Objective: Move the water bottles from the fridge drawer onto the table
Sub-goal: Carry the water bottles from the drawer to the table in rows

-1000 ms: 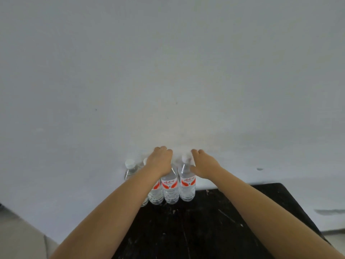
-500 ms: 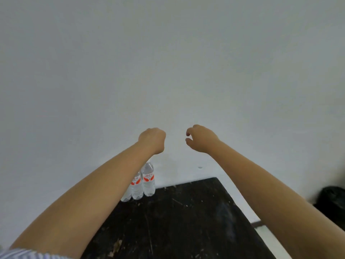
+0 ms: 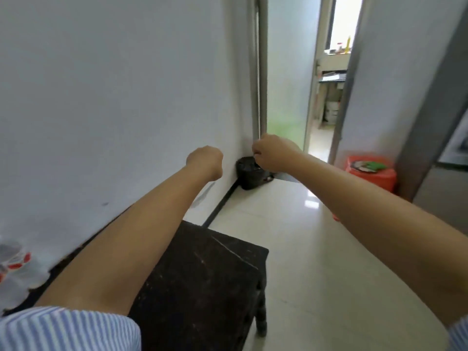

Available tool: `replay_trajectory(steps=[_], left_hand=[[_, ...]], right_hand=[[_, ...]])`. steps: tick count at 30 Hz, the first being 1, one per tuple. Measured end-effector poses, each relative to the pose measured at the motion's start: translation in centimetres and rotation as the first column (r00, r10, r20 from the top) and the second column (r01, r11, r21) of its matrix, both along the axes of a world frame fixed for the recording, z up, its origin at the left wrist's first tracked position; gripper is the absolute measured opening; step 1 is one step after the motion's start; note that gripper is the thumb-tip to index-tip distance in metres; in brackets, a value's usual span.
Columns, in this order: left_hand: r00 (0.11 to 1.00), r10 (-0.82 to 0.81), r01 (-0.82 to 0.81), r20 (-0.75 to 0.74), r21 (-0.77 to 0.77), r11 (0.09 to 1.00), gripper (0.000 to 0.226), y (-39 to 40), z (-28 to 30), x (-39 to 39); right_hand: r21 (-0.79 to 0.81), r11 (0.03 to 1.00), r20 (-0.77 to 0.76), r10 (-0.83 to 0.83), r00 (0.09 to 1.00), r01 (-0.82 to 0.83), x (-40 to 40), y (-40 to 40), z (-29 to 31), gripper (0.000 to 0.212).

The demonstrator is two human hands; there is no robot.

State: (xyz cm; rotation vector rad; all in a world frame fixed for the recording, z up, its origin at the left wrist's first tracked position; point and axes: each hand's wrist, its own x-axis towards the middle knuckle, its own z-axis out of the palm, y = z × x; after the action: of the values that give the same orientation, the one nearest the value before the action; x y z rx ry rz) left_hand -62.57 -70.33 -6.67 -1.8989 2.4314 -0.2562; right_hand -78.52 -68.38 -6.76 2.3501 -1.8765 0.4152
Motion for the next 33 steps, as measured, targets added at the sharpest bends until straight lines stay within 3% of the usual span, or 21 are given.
replay_trajectory(steps=[7,19,26,33], left_hand=[[0.939,-0.341,0.342,0.034,-0.009,0.940,0.027,3.7,0.1,-23.6],[0.808,-0.577,0.582,-0.118,0.002,0.813,0.021,8.0,-1.2,-59.9],[0.773,-0.630,0.634,-0.082,0.053,0.771,0.020,4.4,-3.1,-73.8],[0.713,-0.696,0.701,-0.086,0.064,0.710,0.021,-4.5,-4.0,-87.2]], right_hand=[[0.000,0.945,0.000,-0.328,0.945,0.328,-21.2,8.7,0.4,0.034],[-0.006,0.780,0.092,-0.622,0.777,0.625,-57.3,19.4,0.4,0.023],[0.070,0.642,0.123,-0.765,0.632,0.764,-73.0,17.3,-3.2,0.025],[0.170,0.529,-0.002,-0.844,0.537,0.831,-85.5,10.5,-5.4,0.019]])
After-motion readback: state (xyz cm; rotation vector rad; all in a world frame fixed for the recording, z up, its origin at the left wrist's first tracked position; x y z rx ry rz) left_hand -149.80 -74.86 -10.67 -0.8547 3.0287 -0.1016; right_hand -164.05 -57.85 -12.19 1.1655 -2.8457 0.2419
